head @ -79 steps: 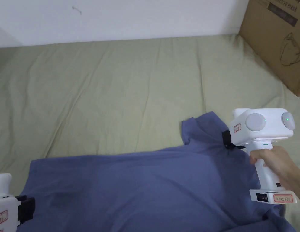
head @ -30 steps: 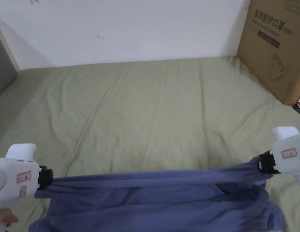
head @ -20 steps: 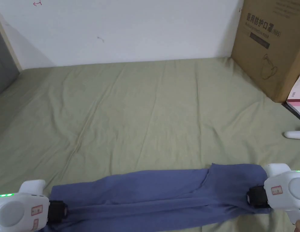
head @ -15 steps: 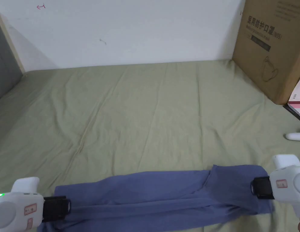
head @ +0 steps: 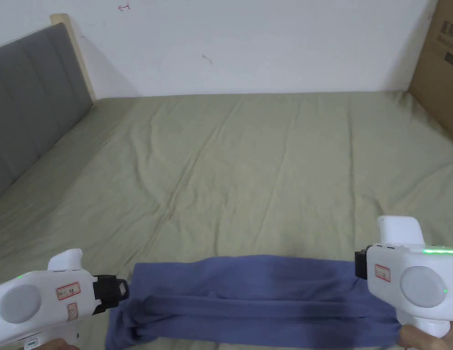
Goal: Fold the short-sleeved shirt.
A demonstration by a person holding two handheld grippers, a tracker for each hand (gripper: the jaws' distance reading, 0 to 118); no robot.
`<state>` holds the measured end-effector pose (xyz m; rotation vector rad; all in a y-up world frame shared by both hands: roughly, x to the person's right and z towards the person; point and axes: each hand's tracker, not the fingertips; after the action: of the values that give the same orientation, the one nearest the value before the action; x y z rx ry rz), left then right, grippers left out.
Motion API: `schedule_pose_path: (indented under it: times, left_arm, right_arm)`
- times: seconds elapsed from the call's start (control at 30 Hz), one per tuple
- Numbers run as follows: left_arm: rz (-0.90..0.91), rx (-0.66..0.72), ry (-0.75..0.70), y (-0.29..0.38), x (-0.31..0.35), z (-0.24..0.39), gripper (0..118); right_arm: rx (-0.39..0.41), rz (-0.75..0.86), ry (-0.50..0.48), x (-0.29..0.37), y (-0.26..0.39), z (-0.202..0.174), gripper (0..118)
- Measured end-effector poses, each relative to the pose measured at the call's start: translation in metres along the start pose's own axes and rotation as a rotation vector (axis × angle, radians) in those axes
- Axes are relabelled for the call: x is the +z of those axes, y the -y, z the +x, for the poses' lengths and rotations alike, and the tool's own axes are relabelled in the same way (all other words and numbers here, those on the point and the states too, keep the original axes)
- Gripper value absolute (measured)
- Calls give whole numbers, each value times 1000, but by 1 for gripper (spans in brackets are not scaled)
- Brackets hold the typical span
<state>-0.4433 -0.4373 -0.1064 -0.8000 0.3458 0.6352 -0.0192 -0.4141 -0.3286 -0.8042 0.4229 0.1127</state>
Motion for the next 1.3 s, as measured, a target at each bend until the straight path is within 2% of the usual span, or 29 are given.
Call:
schedule_pose_path:
  times: [0.03,0.07,0.1,0.23,0.3,0.33,0.37,0.43,0.5,0.57,0.63,0.7,0.73,0.77,1.0,1.1,1.2,1.27,1.3]
  left_arm:
    - [-18,31,0,-1,-3,-6,93]
    - [-28,74,16,-2,-7,-13,106]
    - [-37,103,43,1,-13,-20,111]
    - [-61,264,141,4,-37,-42,111]
    - [-103,313,180,5,-54,-49,97]
    - [-135,333,205,10,-61,-47,80]
    - [-170,355,215,17,-65,-41,60]
    - [-111,387,111,24,-63,-40,9]
    - [-103,394,95,23,-68,-59,9]
    - [-136,547,235,29,-77,-72,9]
    - [-125,494,185,23,-76,-74,9]
    - [-117,373,106,11,-69,-59,9]
    - [-108,320,92,4,-65,-49,9]
    - [-81,263,93,4,-43,-13,9]
    - [22,-181,162,-15,-3,128,9]
    - [-14,-310,264,-4,-11,186,9]
    - [-44,-450,295,16,-44,225,9]
    - [-98,-542,294,35,-70,249,17]
    - [-121,-542,301,46,-85,255,38]
  right_arm:
    - [6,2,-3,-3,1,-6,0]
    - [15,-4,-14,-8,1,-11,0]
    - [21,-11,-27,-11,2,-16,0]
    - [35,-40,-69,-7,5,-40,0]
    - [42,-54,-72,-11,8,-45,0]
    - [44,-60,-76,-8,8,-49,0]
    - [42,-69,-81,-10,10,-50,0]
    - [30,-85,-93,-11,13,-50,0]
    - [14,-91,-101,-11,13,-48,0]
    - [-4,-104,-111,-13,13,-45,0]
    - [-14,-109,-110,-13,13,-41,0]
    - [-28,-107,-108,-9,14,-34,0]
    - [-40,-103,-107,-8,12,-29,0]
    - [-55,-98,-101,-5,12,-24,0]
    - [-140,-73,-58,5,16,14,0]
    - [-178,-66,-40,9,22,31,0]
    - [-223,-74,-27,9,28,48,0]
    - [-244,-81,-12,9,32,57,0]
    - [-255,-84,-1,10,35,62,0]
